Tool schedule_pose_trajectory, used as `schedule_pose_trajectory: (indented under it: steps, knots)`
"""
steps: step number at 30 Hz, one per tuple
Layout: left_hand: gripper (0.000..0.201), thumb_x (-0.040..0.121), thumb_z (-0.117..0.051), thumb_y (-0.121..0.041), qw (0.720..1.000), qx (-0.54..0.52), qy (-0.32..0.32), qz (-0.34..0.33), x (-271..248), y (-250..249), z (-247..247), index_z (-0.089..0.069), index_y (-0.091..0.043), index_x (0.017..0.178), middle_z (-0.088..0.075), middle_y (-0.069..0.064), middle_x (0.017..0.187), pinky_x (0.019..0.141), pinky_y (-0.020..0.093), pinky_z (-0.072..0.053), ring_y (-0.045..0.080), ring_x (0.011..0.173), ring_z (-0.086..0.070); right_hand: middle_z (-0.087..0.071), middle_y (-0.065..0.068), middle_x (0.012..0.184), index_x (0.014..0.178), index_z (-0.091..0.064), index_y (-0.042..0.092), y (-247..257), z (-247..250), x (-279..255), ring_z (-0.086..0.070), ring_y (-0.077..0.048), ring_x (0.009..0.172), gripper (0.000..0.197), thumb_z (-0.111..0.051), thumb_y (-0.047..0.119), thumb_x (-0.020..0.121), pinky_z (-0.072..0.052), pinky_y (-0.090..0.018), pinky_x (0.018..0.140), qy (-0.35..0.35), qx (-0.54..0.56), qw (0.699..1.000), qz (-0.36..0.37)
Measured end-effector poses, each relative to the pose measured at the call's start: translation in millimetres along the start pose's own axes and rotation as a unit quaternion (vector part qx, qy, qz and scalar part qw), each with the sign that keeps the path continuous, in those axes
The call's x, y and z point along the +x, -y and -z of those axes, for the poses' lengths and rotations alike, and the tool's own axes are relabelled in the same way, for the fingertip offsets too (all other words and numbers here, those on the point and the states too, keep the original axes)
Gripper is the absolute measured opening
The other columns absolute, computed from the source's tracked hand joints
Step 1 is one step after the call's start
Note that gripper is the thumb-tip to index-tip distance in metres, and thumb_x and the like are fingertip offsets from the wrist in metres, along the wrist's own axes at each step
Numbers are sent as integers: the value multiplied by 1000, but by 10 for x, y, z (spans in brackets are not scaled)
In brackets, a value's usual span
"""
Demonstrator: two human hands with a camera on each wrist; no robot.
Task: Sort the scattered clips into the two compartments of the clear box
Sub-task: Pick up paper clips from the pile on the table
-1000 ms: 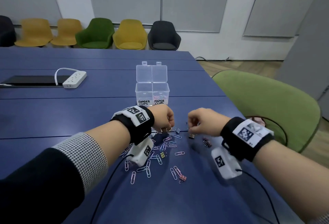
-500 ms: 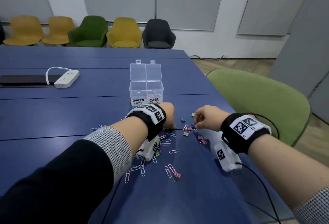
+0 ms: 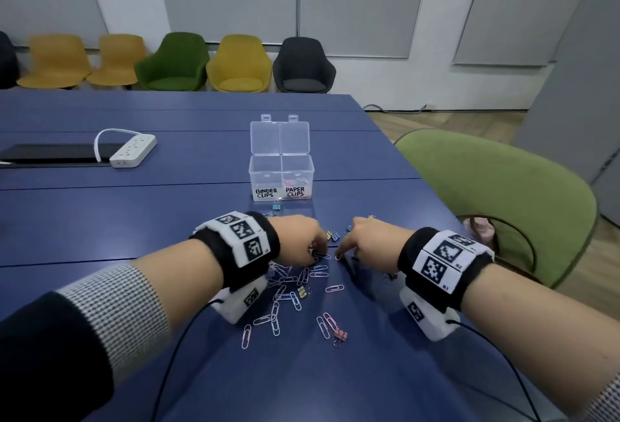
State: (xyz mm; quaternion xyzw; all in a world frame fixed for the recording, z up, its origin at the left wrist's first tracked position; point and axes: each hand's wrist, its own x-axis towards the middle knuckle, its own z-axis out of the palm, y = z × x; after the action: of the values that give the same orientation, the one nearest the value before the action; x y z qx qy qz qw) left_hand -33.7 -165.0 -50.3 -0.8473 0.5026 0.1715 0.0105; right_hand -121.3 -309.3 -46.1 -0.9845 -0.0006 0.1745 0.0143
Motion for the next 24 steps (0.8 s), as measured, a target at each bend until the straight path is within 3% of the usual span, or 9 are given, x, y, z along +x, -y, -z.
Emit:
schedule_pose_trajectory:
  steps: [3,5,8,10,13,15,21,24]
  knots:
    - [27,87,-59,-29,1000,4,-2,23,-89,126,-13,-68,-21,111,-66,0,110,86,28,-49,18,93,-60,-39,-6,103,128,-58,31,131,-49,-90,-46,-30,109,46,-47,10,89,-40,-33,91,3,-25,999,37]
    - [26,85,-63,-33,999,-3,-12,36,-123,136,-7,-69,-19,106,-70,1,104,83,28,-51,15,84,-58,-46,-8,117,122,-62,25,216,-67,-133,-44,-30,114,36,-55,19,87,-42,-36,89,-11,-48,998,42]
    - [32,78,-72,-39,998,11,-25,61,-105,26,-13,-70,-14,97,-71,2,95,69,27,-48,16,77,-56,-56,-10,114,109,-65,14,357,-84,-117,-53,-31,107,28,-64,25,82,-44,-33,78,-27,-65,996,60]
    - [30,76,-74,-34,996,39,-29,72,-60,-74,-11,-70,-11,94,-71,6,93,62,26,-40,20,75,-55,-63,-13,108,109,-64,11,429,-96,-83,-59,-32,100,27,-62,20,84,-42,-30,71,-35,-72,995,65]
    - [18,79,-68,-13,996,39,-28,80,13,-138,13,-71,-6,95,-71,14,97,63,27,-40,28,81,-61,-66,-14,104,112,-61,12,485,-128,-68,-54,-30,80,25,-53,11,88,-37,-28,65,-42,-74,994,63]
    - [17,80,-67,-9,996,34,-25,81,26,-139,28,-72,-7,95,-72,13,97,64,28,-42,26,79,-60,-64,-14,95,112,-61,12,504,-140,-86,-48,-28,73,25,-48,9,90,-36,-29,63,-33,-79,995,52]
    - [18,76,-75,-13,996,5,10,90,33,-51,15,-75,-11,93,-74,7,94,75,31,-54,19,78,-64,-59,-14,90,106,-61,5,491,-130,-151,-48,-28,75,21,-48,14,92,-38,-30,64,4,-75,997,21]
    - [17,77,-72,-14,994,-29,33,99,4,-14,32,-74,-8,93,-70,4,76,62,26,-51,15,61,-58,-65,-18,105,106,-61,2,477,-150,-154,-49,-28,78,24,-49,16,90,-41,-30,67,18,-56,998,11]
